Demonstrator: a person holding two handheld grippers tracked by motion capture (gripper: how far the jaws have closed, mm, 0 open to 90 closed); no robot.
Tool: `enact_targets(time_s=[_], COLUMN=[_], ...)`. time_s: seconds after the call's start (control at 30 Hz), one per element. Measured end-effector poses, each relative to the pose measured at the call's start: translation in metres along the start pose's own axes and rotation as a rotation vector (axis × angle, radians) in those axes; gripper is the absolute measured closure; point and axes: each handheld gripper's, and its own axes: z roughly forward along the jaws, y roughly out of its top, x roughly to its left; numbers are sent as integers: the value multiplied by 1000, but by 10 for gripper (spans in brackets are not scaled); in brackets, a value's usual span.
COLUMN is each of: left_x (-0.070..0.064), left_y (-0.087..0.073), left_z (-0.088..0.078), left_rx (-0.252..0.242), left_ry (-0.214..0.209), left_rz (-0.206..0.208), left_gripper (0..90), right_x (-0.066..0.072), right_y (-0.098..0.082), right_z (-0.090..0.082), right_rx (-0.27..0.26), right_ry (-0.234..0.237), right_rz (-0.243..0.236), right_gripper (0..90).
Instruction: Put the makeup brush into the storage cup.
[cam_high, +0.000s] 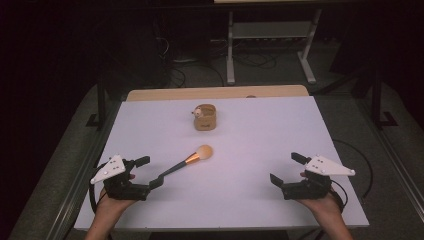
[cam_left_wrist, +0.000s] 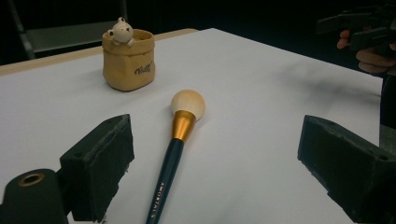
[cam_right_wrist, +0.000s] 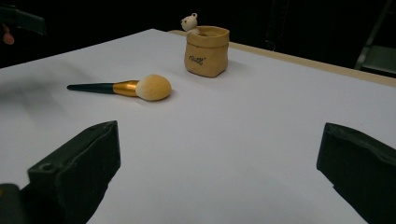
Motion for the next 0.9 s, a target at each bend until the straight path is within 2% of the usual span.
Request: enact_targets(time_s=[0.2, 0.9], left_x=[2, 7], left_y=[4, 12], left_z=[1, 12], left_rx=[-14, -18], left_ry=[-7, -19], left_rz=[2, -2], left_gripper=[100, 100], right_x=[-2, -2], right_y=[1, 1], right_z=[0, 0], right_rx=[-8, -10], right_ry=[-14, -15], right_rz=[-1, 0], right_gripper=[0, 0])
